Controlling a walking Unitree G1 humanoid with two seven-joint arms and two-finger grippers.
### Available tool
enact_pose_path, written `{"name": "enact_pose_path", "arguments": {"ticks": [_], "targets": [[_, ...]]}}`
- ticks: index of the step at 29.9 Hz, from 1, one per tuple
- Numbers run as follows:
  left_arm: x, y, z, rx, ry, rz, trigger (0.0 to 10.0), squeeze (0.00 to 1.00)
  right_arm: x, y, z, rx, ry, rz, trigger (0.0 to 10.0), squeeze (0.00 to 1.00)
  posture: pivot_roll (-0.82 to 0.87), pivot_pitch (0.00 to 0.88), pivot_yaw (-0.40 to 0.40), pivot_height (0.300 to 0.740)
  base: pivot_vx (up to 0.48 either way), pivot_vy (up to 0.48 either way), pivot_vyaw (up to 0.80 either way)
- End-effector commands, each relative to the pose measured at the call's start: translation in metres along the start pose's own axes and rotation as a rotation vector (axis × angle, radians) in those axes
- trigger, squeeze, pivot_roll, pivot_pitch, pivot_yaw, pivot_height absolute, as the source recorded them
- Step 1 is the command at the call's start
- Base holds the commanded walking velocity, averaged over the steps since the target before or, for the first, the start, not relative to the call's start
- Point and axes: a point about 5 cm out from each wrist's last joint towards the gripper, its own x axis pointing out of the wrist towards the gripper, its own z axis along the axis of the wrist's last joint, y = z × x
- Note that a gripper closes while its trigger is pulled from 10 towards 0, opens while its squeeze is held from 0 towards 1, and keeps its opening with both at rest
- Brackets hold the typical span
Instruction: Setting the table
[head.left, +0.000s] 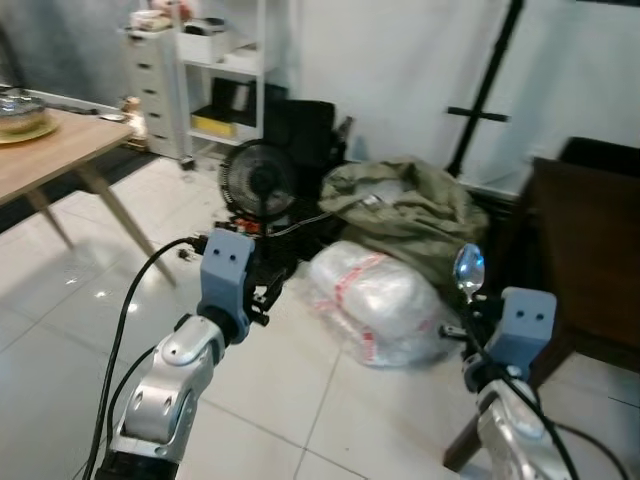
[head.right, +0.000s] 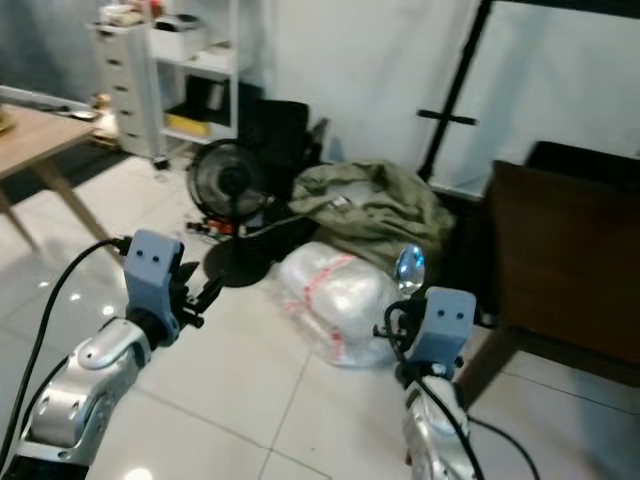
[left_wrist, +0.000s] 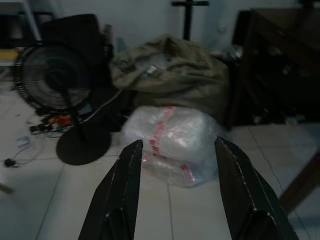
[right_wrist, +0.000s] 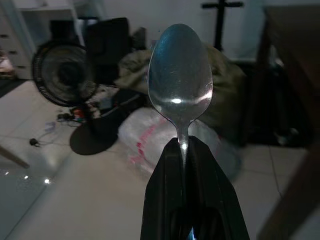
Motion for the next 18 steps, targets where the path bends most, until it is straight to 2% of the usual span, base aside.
{"name": "enact_pose_path", "arguments": {"ticks": [1, 18], "targets": [[-0.0008, -0.0022, -0.0043, -0.01, 0.018, -0.009, 10.0, 0.0, -0.0016, -0.0066, -0.0019, -0.005, 0.009, -0.022, 10.0, 0.0, 0.07, 0.066, 0.069, 0.74, 0.0, 0.0, -0.8], [-0.0008, -0.0032, -0.0048, -0.014, 0.019, -0.013, 10.0, 0.0, -0.0021, -0.0073, -0.002, -0.008, 0.01, -0.024, 10.0, 0.0, 0.06, 0.069, 0.067, 0.74, 0.0, 0.0, -0.8]]}}
